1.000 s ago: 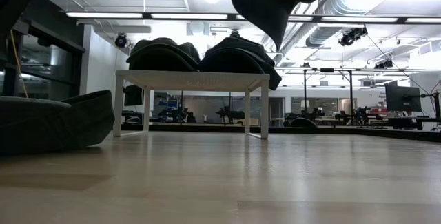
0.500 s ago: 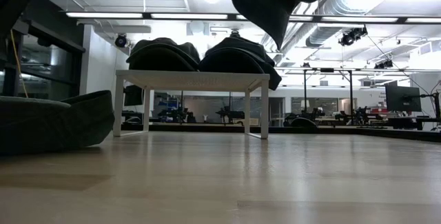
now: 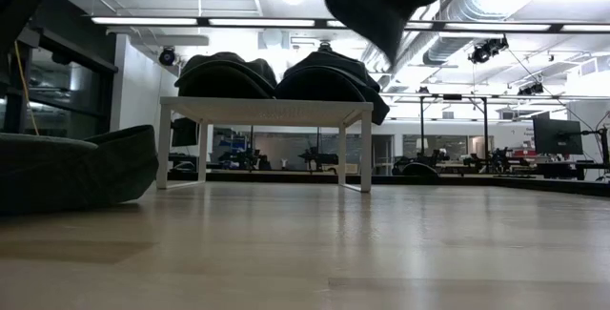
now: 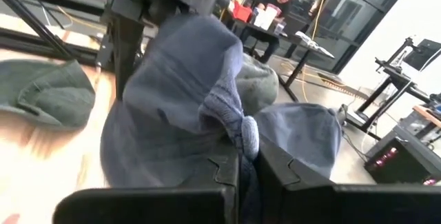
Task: Pick & Place hat
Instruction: Stack the blue cap on the blue cap on the shelf
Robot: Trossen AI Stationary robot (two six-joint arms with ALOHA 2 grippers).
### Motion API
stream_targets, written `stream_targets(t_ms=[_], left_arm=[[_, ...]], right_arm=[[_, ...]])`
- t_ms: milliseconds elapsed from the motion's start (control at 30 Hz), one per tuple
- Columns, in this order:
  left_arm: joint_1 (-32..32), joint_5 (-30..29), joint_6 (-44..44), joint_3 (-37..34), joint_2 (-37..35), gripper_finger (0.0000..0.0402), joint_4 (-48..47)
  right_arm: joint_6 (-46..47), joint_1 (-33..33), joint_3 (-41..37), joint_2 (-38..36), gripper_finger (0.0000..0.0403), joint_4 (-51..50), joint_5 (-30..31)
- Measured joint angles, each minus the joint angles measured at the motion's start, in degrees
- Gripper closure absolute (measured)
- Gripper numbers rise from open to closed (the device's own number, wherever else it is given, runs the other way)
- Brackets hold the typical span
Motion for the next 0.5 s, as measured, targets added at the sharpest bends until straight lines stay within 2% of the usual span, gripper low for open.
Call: stream_targets(t_ms=[233, 400, 500], left_arm=[[0.0, 0.0, 0.0, 0.0, 0.0, 0.0314, -0.2], [0.1, -0.3, 0.0, 0.7, -1.3, 0.0305, -1.2], [0.1, -3.1, 0.0, 3.2, -1.9, 0.0304, -3.8]], right_arm=[[1.2, 0.0, 0.0, -0.6, 0.0392, 3.0, -1.6], [1.5, 0.0, 3.4, 0.3, 0.0392, 2.3, -2.2], [1.3, -0.2, 7.2, 1.7, 0.0392, 1.0, -2.3]])
